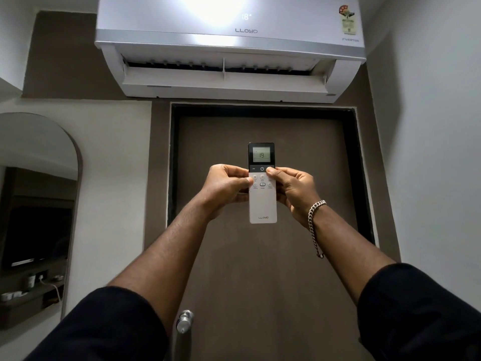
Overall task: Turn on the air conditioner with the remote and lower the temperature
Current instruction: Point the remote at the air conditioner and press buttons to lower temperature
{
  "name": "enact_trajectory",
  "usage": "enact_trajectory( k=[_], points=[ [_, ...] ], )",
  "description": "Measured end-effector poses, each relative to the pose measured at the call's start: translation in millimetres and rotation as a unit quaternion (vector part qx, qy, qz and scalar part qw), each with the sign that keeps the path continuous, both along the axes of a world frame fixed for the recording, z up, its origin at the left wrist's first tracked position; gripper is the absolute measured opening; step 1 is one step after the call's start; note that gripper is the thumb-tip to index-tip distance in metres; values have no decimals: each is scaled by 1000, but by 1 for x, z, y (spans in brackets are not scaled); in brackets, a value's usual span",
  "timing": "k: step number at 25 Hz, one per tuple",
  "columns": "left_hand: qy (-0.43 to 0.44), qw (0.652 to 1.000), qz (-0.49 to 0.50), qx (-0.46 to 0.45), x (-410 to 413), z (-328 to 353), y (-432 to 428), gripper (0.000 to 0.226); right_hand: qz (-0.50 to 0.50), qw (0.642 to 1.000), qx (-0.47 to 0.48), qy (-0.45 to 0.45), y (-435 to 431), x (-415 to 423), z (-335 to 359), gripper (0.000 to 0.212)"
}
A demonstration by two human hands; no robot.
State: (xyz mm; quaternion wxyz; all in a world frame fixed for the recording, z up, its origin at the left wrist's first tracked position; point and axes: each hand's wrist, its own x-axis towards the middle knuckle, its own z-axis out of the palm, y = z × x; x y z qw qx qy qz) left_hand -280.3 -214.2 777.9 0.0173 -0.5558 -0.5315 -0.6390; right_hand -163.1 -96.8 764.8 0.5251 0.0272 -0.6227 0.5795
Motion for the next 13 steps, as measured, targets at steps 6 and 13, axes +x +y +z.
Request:
enact_trajectory(
  k=[6,13],
  points=[
    [-2,1000,-1,-3,-1,-4,5,16,-5,1000,6,-7,6,0,-5,8],
    [-15,999,8,-33,-3,-29,24,29,-11,999,-9,-42,24,0,-30,11]
  ],
)
